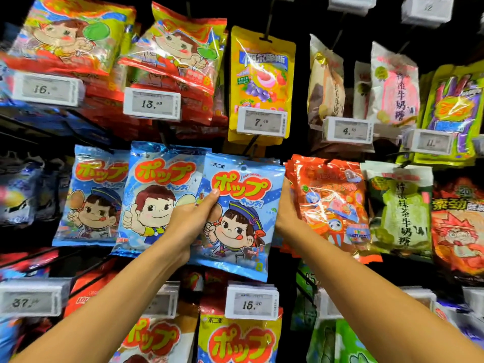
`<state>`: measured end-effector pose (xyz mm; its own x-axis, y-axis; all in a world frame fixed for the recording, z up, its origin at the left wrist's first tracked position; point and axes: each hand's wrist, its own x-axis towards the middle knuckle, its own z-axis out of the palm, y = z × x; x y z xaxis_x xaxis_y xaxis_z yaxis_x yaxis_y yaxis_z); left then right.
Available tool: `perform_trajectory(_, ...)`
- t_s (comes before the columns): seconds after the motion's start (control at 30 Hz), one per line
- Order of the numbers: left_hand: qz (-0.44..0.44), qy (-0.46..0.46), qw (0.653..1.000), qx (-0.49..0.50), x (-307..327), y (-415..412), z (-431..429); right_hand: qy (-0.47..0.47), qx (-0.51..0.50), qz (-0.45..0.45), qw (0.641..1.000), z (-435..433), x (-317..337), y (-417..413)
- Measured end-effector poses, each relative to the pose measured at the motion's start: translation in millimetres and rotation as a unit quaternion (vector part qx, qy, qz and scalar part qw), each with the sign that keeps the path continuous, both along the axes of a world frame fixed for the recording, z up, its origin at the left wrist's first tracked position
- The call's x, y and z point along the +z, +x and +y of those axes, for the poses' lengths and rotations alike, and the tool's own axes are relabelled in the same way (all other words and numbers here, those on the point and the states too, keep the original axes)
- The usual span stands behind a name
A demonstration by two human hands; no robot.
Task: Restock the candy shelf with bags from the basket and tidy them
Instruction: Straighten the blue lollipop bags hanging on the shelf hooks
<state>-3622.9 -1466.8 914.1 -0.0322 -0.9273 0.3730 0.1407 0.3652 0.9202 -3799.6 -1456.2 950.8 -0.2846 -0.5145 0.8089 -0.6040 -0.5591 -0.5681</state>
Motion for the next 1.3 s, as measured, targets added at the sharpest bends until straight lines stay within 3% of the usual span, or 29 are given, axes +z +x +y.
perform_trajectory(0.07,-0.002,0.001,1.000,-0.005,7,-5,2,-0.038,0.082,-0.147,0.985,8,11,5)
perform_trajectory(0.17,0.012,0.011,1.000,-0.015,19,-13,3,-0.106,0.194,-0.271,0.937,20,21,-1)
perform_trajectory(0.2,0.020,0.015,1.000,-0.018,23,-16,3,-0.084,0.250,-0.303,0.916,24,23,-4)
perform_trajectory(0.37,0.030,0.011,0.999,-0.025,34,-28,5,-0.038,0.176,-0.203,0.962,29,31,-5)
perform_trajectory(0.57,-0.028,-0.010,0.999,-0.021,44,-35,0,-0.042,0.156,-0.237,0.958,17,50,-6)
perform_trajectory(0.7,-0.077,-0.112,0.991,-0.002,72,-28,-11,-0.016,0.141,-0.253,0.957,9,58,-10)
perform_trajectory(0.83,-0.064,-0.200,0.977,0.016,108,-26,-16,-0.008,0.138,-0.226,0.964,9,57,-5)
perform_trajectory(1.07,-0.045,-0.217,0.974,-0.056,112,-29,-26,0.020,0.186,-0.272,0.944,11,59,-2)
perform_trajectory(1.3,-0.003,-0.170,0.985,-0.019,106,-36,-29,0.039,0.195,-0.275,0.941,8,59,-1)
